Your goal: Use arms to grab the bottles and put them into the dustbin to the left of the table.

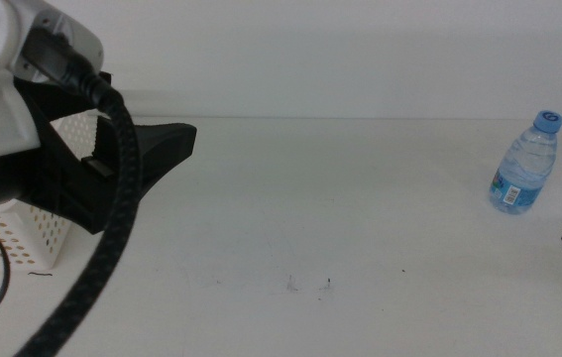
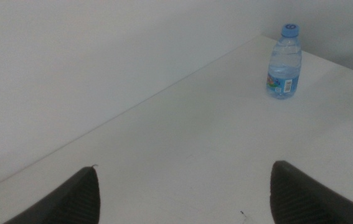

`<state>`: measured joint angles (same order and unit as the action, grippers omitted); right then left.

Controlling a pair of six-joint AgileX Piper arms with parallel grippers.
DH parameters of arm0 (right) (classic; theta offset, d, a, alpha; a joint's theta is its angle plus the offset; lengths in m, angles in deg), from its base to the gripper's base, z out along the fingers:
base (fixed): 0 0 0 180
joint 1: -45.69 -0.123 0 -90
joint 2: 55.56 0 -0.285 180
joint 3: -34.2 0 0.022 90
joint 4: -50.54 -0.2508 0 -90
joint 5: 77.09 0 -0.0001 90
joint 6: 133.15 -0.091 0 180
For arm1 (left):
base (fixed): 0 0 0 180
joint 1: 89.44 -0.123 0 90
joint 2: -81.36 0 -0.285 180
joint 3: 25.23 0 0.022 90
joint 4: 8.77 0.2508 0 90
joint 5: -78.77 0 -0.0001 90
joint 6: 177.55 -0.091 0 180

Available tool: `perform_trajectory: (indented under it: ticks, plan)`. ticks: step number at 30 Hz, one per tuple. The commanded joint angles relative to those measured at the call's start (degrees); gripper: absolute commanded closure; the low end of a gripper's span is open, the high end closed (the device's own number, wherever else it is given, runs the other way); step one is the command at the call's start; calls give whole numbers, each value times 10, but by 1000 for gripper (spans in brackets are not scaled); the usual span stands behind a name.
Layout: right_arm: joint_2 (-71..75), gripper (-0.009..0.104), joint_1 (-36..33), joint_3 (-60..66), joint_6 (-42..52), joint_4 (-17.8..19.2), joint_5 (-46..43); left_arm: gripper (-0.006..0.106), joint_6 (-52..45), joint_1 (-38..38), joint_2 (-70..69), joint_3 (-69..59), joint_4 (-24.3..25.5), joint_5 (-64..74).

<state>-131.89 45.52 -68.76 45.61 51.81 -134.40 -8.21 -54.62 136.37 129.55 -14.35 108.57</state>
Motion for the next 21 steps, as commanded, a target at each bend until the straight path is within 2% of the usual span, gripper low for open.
perform_trajectory:
  ticks: [1, 8, 18, 21]
  plan:
    - [-32, 2, 2, -6, 34, -32, -22, 7, 0, 1, -1, 1, -4, -9]
    - [-131, 2, 2, -95, 48, -26, -26, 7, 0, 1, -1, 1, -4, -9]
    - [-258, 2, 2, -199, 84, -36, -26, 7, 0, 1, -1, 1, -4, -9]
    - [-295, 2, 2, -226, 87, -50, -26, 7, 0, 1, -1, 1, -4, -9]
